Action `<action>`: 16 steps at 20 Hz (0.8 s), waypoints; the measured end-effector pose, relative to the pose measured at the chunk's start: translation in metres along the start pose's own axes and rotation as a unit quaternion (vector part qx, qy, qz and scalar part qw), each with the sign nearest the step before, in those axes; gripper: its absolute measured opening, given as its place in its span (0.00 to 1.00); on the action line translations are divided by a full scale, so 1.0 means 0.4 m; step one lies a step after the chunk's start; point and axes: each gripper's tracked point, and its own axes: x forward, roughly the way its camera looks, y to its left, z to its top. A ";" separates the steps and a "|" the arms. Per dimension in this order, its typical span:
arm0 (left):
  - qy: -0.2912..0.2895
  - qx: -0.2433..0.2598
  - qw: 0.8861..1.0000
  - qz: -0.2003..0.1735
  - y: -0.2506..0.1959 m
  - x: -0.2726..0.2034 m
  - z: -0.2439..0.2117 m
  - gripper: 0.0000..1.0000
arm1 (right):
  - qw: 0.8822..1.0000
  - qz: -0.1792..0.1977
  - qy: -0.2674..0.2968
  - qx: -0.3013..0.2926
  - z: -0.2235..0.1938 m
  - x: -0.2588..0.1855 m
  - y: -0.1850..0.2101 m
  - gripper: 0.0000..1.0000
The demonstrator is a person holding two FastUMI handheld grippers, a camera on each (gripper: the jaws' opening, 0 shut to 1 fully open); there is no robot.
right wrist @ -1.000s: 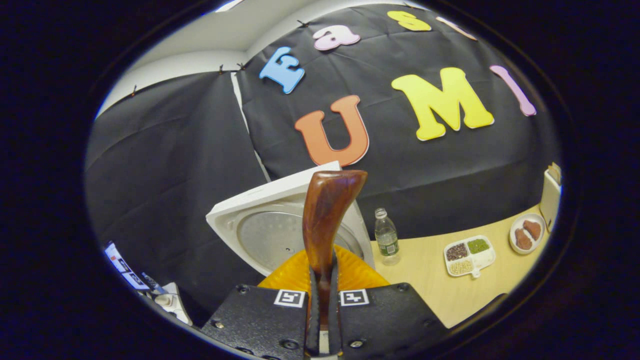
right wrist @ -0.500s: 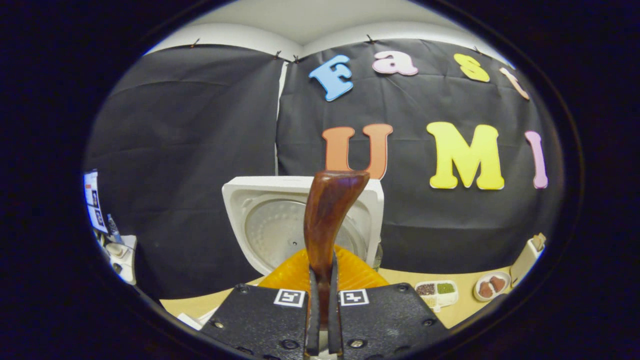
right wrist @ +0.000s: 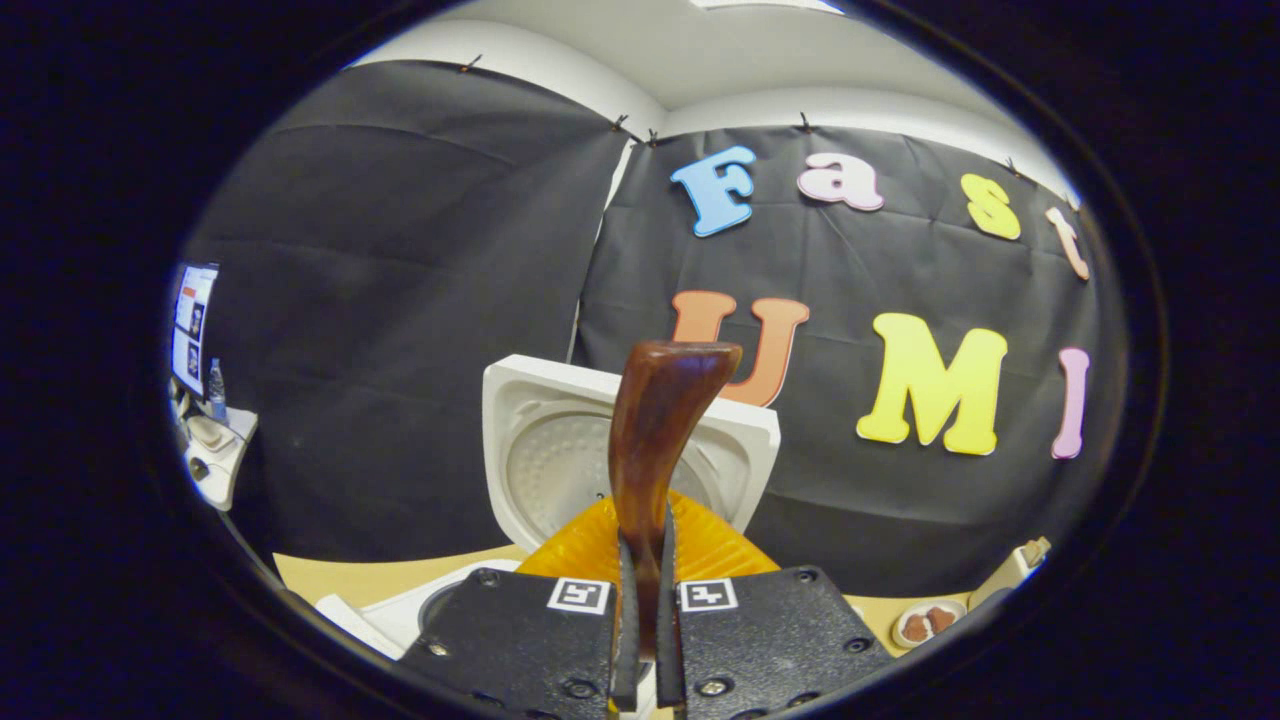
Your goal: Close the left gripper, press the button to open the rice cooker; take a wooden spoon from the chopstick holder with the right hand, scoop a spoonful of rice and pour it into the rice cooker, then put the wooden spoon back into the chopstick holder.
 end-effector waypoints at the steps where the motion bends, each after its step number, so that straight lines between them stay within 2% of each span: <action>1: 0.001 0.002 1.000 -0.001 -0.006 -0.001 0.001 0.91 | 1.000 -0.005 -0.002 -0.001 0.007 -0.009 -0.012 0.12; 4: -0.005 0.008 1.000 -0.006 -0.033 0.007 0.006 0.91 | 1.000 -0.012 -0.002 0.023 0.015 -0.052 -0.051 0.12; 9: -0.022 0.038 0.999 -0.014 -0.095 0.043 0.044 0.92 | 0.997 -0.043 0.001 0.064 0.013 -0.164 -0.176 0.13; 14: -0.027 0.042 0.999 -0.018 -0.151 0.077 0.056 0.93 | 0.989 -0.099 0.020 0.103 -0.023 -0.307 -0.351 0.14; 16: -0.020 0.049 0.999 -0.013 -0.175 0.103 0.057 0.93 | 0.988 -0.110 0.013 0.110 -0.032 -0.366 -0.403 0.15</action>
